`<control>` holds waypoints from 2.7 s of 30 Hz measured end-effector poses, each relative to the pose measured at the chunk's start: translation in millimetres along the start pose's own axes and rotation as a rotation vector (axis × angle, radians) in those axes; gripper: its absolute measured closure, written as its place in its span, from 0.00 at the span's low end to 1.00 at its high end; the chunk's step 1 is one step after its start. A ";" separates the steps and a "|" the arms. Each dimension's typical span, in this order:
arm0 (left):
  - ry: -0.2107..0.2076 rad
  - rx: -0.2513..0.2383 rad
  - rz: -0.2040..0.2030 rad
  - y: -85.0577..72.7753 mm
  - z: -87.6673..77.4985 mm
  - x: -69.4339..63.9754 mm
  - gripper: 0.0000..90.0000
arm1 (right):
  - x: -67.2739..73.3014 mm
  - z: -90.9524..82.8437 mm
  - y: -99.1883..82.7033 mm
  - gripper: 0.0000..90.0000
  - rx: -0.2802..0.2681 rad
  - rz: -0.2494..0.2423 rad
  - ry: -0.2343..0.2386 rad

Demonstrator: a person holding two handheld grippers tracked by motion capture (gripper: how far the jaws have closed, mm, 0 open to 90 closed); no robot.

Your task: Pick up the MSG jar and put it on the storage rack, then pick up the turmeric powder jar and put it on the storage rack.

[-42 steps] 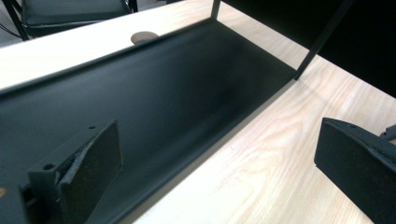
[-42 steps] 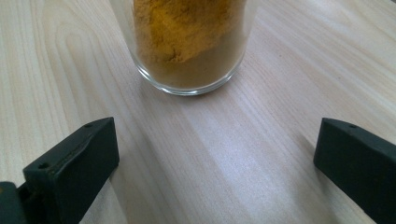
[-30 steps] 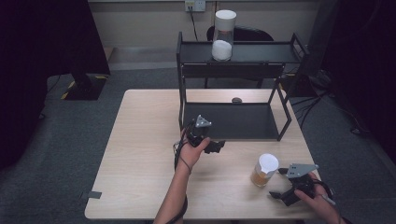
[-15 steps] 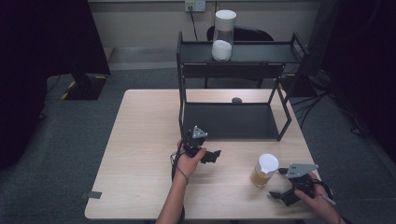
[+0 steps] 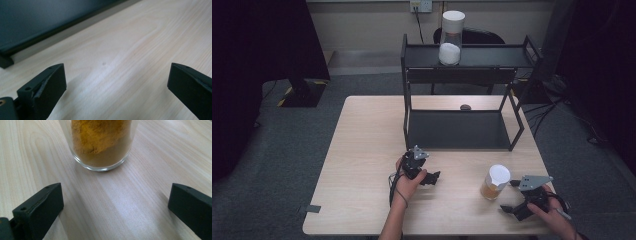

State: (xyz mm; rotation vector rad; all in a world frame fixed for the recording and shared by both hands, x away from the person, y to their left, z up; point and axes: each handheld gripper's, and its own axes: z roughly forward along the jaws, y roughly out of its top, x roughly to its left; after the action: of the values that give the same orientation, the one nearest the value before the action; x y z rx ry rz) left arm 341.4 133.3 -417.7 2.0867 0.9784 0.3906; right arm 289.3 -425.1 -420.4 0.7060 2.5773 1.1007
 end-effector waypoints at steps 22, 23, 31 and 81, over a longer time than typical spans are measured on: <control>0.050 0.035 0.044 -11.6 -6.1 -8.4 0.00 | 0.0 0.1 0.0 0.00 0.000 0.000 0.000; 0.050 0.035 0.044 -11.6 -6.1 -8.5 0.00 | -0.1 0.1 0.0 0.00 0.000 0.000 0.000; 0.051 0.033 0.045 -11.9 -6.1 -8.5 0.00 | 0.1 0.1 0.1 0.00 0.000 0.001 -0.001; 0.053 0.034 0.043 -12.0 -6.2 -9.1 0.00 | 1.5 8.6 22.4 0.14 -0.167 0.062 0.055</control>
State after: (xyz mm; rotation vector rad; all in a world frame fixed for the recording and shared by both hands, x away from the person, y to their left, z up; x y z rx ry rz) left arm 325.8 134.5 -422.4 2.1405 0.9785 0.4562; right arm 299.0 -405.7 -410.0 0.7292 2.4857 1.3539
